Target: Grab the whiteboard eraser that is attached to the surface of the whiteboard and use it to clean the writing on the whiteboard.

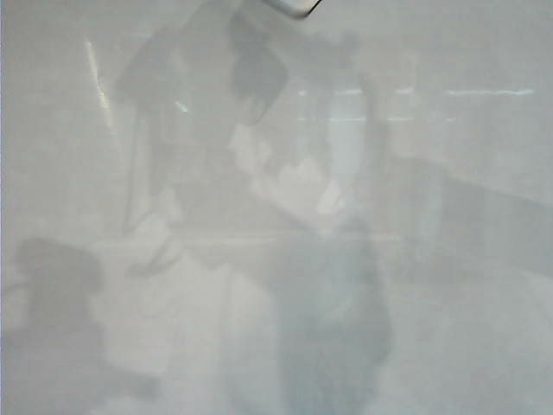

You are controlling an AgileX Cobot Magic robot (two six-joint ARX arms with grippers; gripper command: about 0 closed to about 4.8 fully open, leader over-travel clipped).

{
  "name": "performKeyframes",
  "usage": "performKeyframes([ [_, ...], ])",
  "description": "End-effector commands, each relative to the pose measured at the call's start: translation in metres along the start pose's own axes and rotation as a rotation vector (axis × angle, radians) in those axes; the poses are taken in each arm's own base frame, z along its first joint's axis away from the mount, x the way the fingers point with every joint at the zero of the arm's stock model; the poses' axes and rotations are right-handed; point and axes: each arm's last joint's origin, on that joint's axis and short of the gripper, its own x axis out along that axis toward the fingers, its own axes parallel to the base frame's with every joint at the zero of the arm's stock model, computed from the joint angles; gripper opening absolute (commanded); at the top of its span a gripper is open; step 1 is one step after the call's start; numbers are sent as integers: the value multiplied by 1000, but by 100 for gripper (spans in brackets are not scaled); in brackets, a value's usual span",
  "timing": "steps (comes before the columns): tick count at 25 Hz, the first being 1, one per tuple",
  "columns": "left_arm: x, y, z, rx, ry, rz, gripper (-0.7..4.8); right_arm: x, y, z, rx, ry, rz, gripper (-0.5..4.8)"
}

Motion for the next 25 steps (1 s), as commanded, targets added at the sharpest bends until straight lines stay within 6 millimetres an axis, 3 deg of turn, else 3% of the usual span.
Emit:
performKeyframes([
  [1, -1, 0, 1, 3, -7, -2, -5, -28, -31, -5, 252, -4, -14, 103],
  [4, -1, 0, 1, 3, -7, -2, -5, -58, -52, -20, 331, -48, -24, 103],
  [8, -1, 0, 1, 3, -7, -2, -5, -107, -73, -57, 467, -122, -23, 103],
  [16, -1, 0, 1, 3, -7, -2, -5, -175, -79, -129, 559, -240, 53, 103],
  [21, -1, 0, 1, 3, -7, -2, -5, -194, -75, -153, 527, -244, 146, 103],
  [25, -1, 0, 1, 3, -7, -2, -5, -201, -60, -177, 535, -244, 148, 103],
])
